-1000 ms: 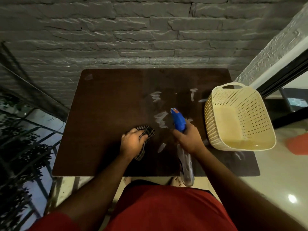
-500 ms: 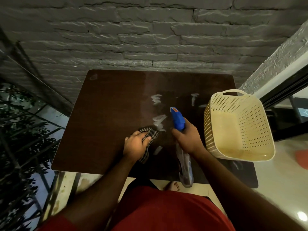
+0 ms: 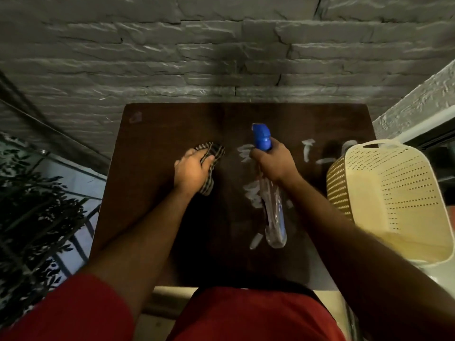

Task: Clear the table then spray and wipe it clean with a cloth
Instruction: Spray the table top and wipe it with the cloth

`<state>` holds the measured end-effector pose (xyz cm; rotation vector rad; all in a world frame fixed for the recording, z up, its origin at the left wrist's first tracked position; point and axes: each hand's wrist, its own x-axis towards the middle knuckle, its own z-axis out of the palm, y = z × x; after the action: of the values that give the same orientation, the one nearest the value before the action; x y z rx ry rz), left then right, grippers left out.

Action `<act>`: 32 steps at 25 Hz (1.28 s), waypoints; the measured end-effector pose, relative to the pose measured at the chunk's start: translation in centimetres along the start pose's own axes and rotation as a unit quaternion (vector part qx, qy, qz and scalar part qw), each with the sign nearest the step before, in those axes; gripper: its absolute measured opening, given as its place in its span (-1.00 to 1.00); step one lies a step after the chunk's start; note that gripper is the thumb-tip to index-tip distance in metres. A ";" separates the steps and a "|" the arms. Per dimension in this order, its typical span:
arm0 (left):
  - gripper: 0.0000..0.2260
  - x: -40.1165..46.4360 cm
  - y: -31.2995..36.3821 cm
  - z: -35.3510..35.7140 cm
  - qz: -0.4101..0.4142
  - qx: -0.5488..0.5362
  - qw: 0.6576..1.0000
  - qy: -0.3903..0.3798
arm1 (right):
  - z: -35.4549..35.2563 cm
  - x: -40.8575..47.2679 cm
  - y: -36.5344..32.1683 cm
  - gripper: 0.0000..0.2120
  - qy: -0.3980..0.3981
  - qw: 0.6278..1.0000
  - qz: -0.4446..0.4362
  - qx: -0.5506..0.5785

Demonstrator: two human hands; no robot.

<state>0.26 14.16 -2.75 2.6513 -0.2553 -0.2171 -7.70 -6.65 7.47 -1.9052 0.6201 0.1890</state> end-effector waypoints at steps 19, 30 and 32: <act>-0.64 12.9 -1.1 -0.1 -0.044 -0.010 0.998 0.042 | 0.4 9.5 0.0 -0.85 -0.017 0.998 0.056 0.030; -0.65 16.3 0.8 1.3 -0.029 -0.001 0.999 0.042 | -0.1 7.9 2.0 -0.68 -0.132 0.982 0.133 0.027; -0.64 18.3 1.2 2.6 -0.017 0.015 0.999 0.036 | 0.0 8.3 2.1 -0.72 -0.127 0.982 0.123 0.067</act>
<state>17.29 8.06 -6.50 2.6891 -0.1928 -0.1301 -1.68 -9.98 2.38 -1.6386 0.6747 0.5291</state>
